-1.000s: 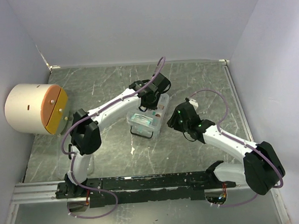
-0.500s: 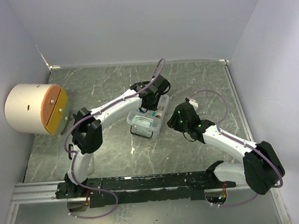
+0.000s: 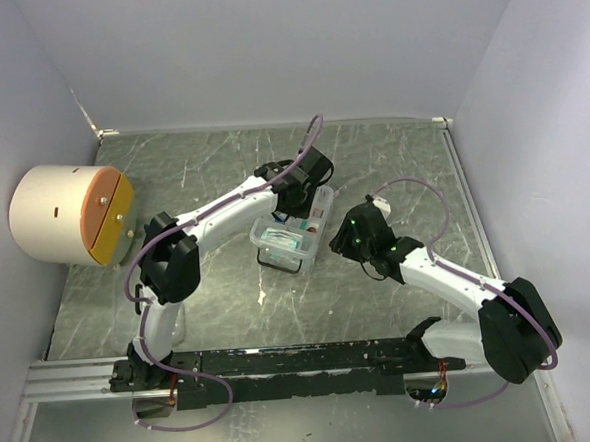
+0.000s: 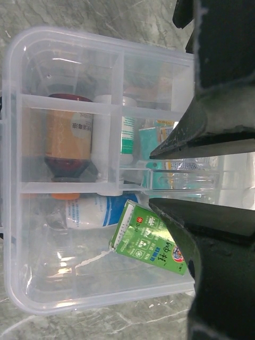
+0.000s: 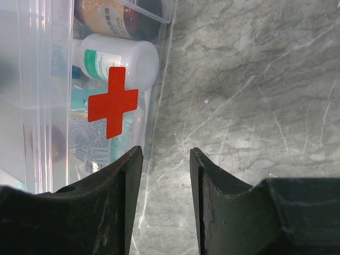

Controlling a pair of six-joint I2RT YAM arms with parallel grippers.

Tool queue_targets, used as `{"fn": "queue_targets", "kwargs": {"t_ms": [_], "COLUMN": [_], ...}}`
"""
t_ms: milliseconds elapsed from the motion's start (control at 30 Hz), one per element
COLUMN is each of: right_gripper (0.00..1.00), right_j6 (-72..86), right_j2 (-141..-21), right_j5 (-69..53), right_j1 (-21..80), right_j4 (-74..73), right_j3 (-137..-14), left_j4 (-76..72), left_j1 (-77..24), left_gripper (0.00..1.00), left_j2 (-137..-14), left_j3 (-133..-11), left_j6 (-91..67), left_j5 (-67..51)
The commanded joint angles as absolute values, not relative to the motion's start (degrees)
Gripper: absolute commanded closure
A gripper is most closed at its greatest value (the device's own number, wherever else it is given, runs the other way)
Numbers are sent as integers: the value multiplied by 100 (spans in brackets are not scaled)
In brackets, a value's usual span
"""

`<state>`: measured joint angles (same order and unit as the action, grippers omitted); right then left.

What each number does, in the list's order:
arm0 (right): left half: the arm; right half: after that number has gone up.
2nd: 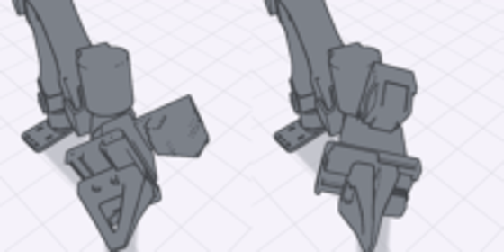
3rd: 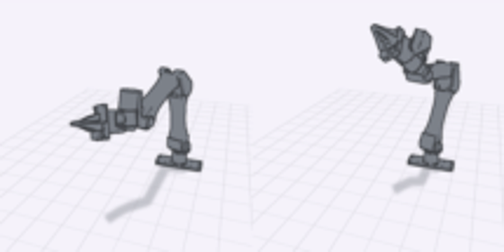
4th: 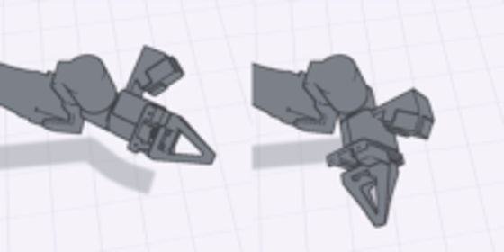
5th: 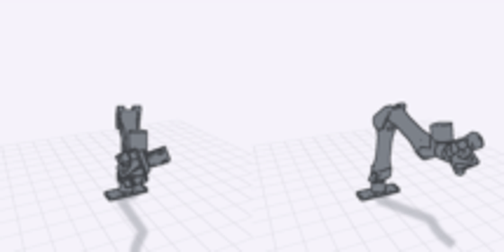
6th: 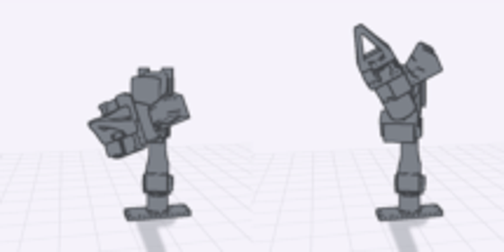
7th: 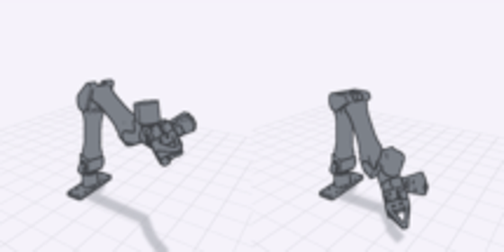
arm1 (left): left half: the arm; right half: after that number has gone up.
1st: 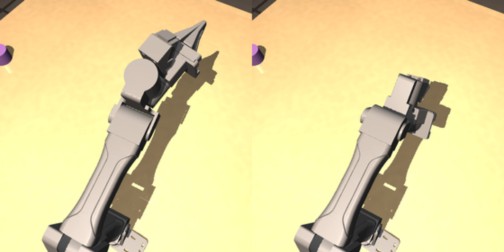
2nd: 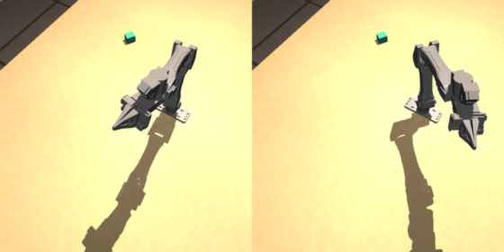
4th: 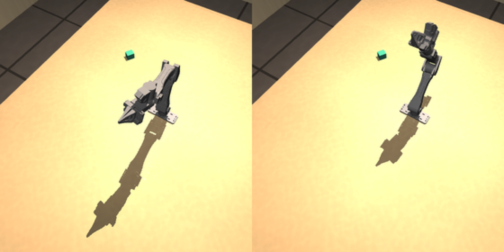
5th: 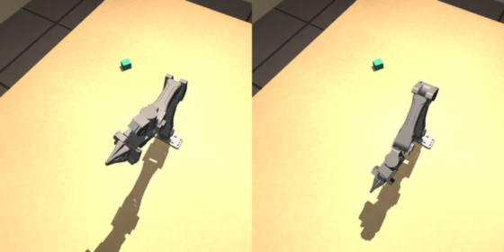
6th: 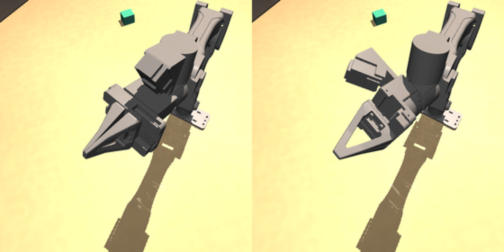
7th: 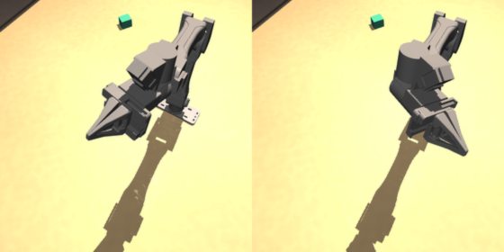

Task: Organize the medicine kit

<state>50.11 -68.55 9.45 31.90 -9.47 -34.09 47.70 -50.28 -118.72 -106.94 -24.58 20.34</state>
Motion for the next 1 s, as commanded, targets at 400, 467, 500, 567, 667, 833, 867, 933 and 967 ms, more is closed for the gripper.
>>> {"fn": "queue_targets", "kwargs": {"t_ms": [400,467,500,567,667,833,867,933,967], "right_gripper": [58,58,58,58,58,58,58,58,58], "right_j6": [5111,5113,5106,5106,5093,5055,5052,5059,5060], "right_j2": [-6566,-6541,-6539,-6537,-6520,-6521,-6527,-6544,-6561], "right_j5": [1063,1071,1079,1064,1070,1085,1082,1060,1055], "right_j1": [3190,3190,3190,3190,3190,3183,3182,3186,3182], "right_j4": [-850,-859,-857,-852,-844,-844,-831,-819,-824], "right_j3": [-3330,-3338,-3340,-3338,-3336,-3360,-3364,-3385,-3403], "left_j4": [4347,4302,4247,4117,3755,3193,3152,3159,3182], "left_j1": [-4995,-4989,-4980,-4944,-4666,-3880,-3815,-3760,-3735], "left_gripper": [36,36,37,37,34,27,26,22,20], "left_j2": [-10386,-10095,-9920,-9528,-8746,-7475,-7278,-7011,-6923], "left_j3": [-10181,-9996,-9833,-9366,-8183,-6337,-6060,-5615,-5401], "left_j6": [-2086,-2125,-2192,-2425,-3050,-3775,-3929,-4150,-4263], "left_j5": [1440,1520,1631,2072,3048,3013,3106,3355,3487]}}
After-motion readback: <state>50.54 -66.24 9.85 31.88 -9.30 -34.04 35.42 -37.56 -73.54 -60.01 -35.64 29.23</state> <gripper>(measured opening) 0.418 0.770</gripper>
